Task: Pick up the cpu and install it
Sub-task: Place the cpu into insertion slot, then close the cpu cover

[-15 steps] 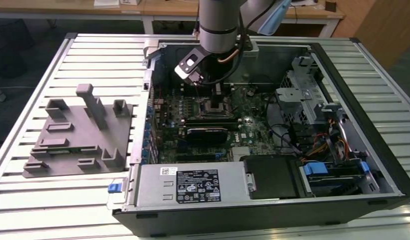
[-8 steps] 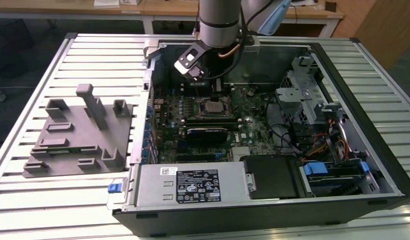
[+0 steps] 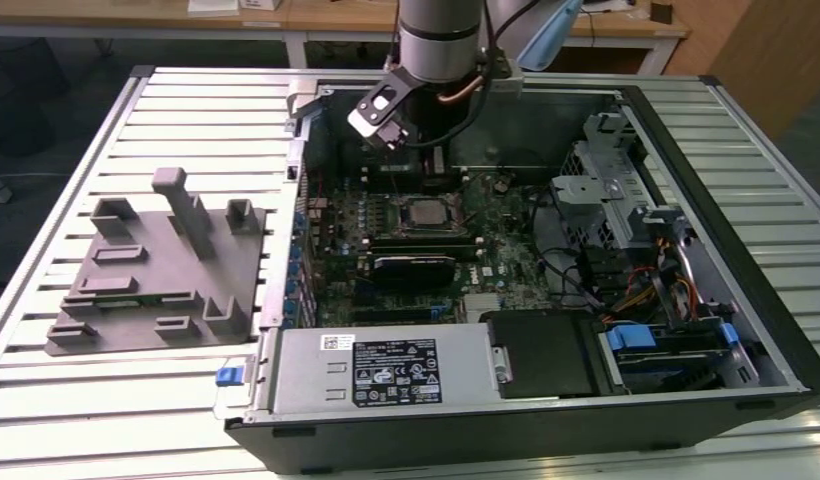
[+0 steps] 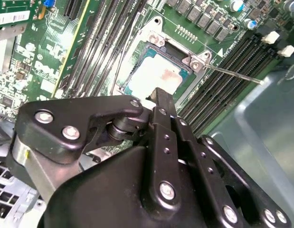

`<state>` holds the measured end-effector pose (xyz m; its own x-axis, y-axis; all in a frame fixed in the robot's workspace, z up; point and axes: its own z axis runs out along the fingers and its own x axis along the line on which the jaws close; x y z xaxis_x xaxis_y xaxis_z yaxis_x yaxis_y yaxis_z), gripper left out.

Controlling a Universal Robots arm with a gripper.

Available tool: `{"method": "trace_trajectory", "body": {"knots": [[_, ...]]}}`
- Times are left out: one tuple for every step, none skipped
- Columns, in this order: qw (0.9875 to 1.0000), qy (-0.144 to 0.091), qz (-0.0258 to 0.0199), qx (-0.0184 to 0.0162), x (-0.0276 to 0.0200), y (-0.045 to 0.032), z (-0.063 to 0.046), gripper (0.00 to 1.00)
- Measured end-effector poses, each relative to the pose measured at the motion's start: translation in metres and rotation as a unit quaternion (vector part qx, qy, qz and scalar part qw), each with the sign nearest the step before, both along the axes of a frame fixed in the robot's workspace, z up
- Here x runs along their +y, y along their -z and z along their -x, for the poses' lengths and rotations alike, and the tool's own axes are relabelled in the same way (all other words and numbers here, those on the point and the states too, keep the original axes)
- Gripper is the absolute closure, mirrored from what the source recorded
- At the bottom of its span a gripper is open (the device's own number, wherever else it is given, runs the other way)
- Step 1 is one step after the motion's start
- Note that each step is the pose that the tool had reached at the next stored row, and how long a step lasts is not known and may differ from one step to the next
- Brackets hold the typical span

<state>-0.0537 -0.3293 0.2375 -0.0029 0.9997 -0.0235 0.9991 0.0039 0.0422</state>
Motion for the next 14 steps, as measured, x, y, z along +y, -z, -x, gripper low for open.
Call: {"method": "trace_trajectory", "body": {"knots": [[1.0,0.0,0.0,0.0,0.0,-0.0013,0.0,0.89],[1.0,0.0,0.0,0.0,0.0,-0.0027,0.0,0.89],[1.0,0.0,0.0,0.0,0.0,-0.0043,0.0,0.89],[1.0,0.0,-0.0001,0.0,0.0,-0.0061,0.0,0.89],[1.0,0.0,0.0,0.0,0.0,-0.0085,0.0,0.89],[1.0,0.0,0.0,0.0,0.0,-0.0108,0.0,0.89],[1.0,0.0,-0.0001,0.0,0.0,-0.0132,0.0,0.89],[1.0,0.0,-0.0001,0.0,0.0,-0.0157,0.0,0.89],[1.0,0.0,0.0,0.0,0.0,-0.0178,0.0,0.89],[1.0,0.0,0.0,0.0,0.0,-0.0197,0.0,0.89],[1.0,0.0,0.0,0.0,0.0,-0.0214,0.0,0.89],[1.0,0.0,0.0,0.0,0.0,-0.0231,0.0,0.89],[1.0,0.0,0.0,0.0,0.0,-0.0249,0.0,0.89],[1.0,0.0,0.0,0.0,0.0,-0.0268,0.0,0.89]]}}
